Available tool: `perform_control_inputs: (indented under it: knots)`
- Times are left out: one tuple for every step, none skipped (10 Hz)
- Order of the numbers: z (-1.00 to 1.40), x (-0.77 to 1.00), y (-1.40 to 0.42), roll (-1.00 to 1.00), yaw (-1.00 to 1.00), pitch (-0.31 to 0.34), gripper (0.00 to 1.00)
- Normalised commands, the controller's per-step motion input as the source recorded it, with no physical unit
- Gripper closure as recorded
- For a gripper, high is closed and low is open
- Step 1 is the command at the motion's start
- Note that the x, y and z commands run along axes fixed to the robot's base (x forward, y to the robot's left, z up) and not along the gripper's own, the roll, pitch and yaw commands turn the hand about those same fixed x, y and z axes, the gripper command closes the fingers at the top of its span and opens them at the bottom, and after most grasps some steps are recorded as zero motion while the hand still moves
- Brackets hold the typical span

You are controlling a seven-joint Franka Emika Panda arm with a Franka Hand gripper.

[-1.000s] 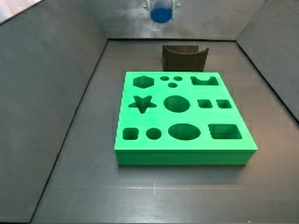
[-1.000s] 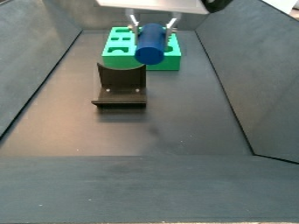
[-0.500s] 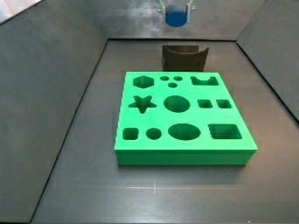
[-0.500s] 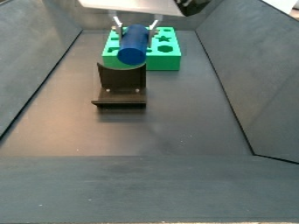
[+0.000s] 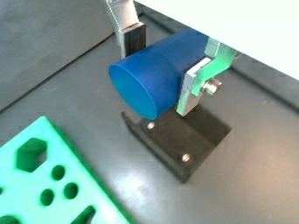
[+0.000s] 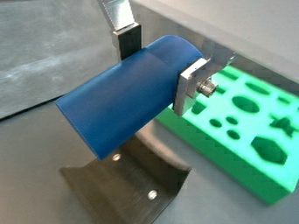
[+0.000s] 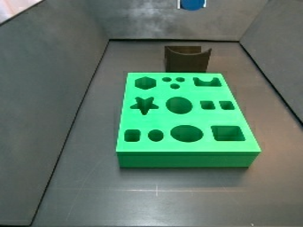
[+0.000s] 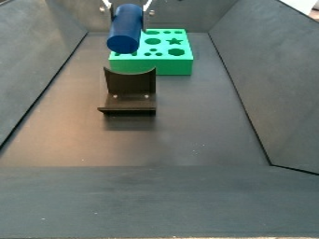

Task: Pick up the oval object. Move up. Place the oval object on the fixture. Regrasp the oval object. Move to above the board. Insert the oval object.
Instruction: Place the oval object on the fixture.

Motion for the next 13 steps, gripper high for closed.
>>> perform_control_inputs:
  knots:
    - [0.05, 0.08, 0.04, -1.00, -0.05, 0.094, 1.00]
    - [0.03, 0.09, 0.04, -1.00, -0.06, 0.115, 1.00]
    - [0.00, 0.10, 0.04, -1.00, -0.08, 0.134, 1.00]
    - [-0.01, 0.10, 0.05, -1.00, -0.10, 0.142, 1.00]
    - [-0.02, 0.09, 0.05, -0.82, -0.12, 0.126, 1.00]
    - [-0.02, 0.08, 0.05, -0.71, -0.13, 0.111, 1.00]
    - [-0.02, 0.08, 0.05, -0.54, -0.13, 0.089, 1.00]
    - [-0.02, 0.08, 0.04, -0.32, -0.12, 0.063, 1.00]
    - [-0.01, 0.07, 0.03, -0.20, -0.11, 0.042, 1.00]
    - [-1.00, 0.13, 0.13, -1.00, -0.11, 0.184, 1.00]
    - [-1.00, 0.13, 0.14, -1.00, -0.12, 0.170, 1.00]
    - [-1.00, 0.15, 0.14, -1.00, -0.15, 0.194, 1.00]
    - [-1.00, 0.17, 0.14, -0.86, -0.18, 0.176, 1.00]
